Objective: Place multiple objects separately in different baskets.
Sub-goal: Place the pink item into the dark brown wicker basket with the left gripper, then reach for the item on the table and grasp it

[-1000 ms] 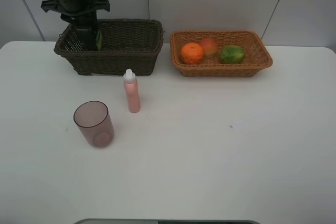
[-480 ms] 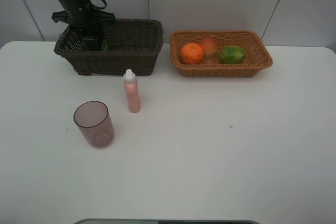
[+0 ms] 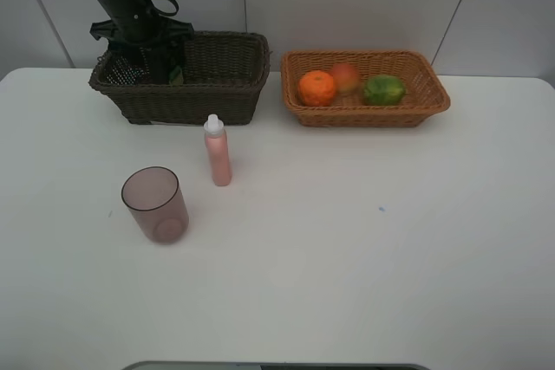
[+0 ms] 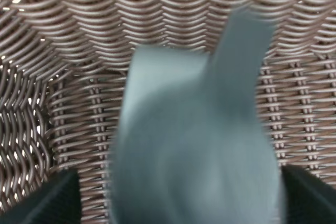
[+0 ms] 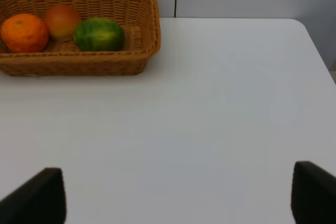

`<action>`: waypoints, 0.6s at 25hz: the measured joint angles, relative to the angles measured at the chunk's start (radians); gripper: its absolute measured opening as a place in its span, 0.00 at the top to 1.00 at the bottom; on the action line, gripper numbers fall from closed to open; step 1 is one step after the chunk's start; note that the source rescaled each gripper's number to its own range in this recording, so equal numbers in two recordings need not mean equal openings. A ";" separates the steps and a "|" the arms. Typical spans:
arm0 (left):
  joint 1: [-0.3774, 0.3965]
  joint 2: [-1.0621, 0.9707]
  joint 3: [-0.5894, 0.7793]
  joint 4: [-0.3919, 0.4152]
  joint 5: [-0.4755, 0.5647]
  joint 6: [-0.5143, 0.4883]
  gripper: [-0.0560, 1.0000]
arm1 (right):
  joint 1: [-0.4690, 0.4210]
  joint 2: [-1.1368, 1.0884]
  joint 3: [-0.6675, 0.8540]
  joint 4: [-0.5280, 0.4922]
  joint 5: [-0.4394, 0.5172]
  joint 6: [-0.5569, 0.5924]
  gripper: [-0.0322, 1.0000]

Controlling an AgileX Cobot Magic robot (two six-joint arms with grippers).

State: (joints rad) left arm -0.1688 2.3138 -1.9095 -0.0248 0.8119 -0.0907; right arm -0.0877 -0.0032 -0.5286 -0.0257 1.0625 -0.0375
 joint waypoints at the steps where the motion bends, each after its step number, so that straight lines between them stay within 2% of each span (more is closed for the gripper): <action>1: -0.001 0.000 0.000 0.000 0.000 0.000 0.01 | 0.000 0.000 0.000 0.000 0.000 0.000 0.26; 7: -0.002 -0.035 0.000 0.001 0.010 0.000 0.00 | 0.000 0.000 0.000 0.000 0.000 0.000 0.26; 15: -0.060 -0.190 0.000 0.058 0.143 0.027 0.00 | 0.000 0.000 0.000 0.000 0.000 0.000 0.26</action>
State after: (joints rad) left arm -0.2293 2.1233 -1.9095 0.0337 0.9545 -0.0634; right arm -0.0877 -0.0032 -0.5286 -0.0257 1.0625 -0.0375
